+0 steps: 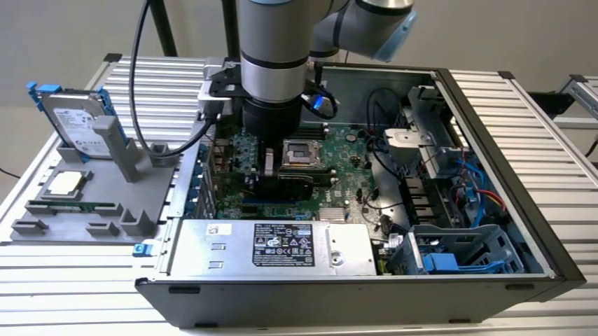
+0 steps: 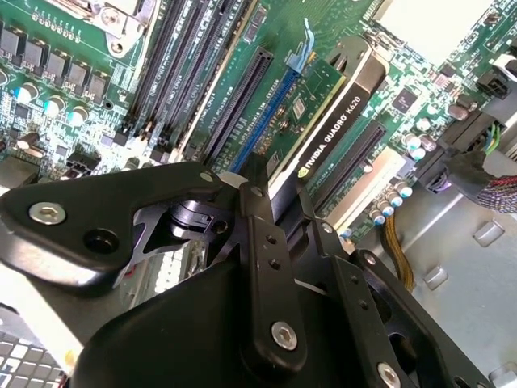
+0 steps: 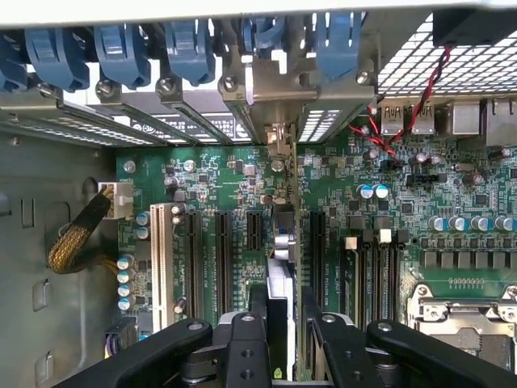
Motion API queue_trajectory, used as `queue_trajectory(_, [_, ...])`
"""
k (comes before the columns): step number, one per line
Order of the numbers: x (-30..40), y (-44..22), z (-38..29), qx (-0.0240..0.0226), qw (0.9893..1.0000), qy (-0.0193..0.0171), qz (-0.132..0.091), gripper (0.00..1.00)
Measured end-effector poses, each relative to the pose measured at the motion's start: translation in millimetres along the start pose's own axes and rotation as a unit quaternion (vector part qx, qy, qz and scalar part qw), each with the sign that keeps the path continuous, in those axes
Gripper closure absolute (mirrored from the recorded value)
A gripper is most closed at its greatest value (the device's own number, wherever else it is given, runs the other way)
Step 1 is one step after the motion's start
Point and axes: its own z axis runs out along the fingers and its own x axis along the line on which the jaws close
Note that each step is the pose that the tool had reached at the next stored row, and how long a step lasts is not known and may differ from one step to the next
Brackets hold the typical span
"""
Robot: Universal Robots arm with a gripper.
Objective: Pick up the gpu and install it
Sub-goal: 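Insert the gpu into the slot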
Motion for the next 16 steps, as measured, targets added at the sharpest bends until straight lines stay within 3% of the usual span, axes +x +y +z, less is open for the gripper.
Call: queue_trajectory(16, [5.2, -0.3, 0.5, -0.0017, 1.0, -0.0037, 0.0, 1.0])
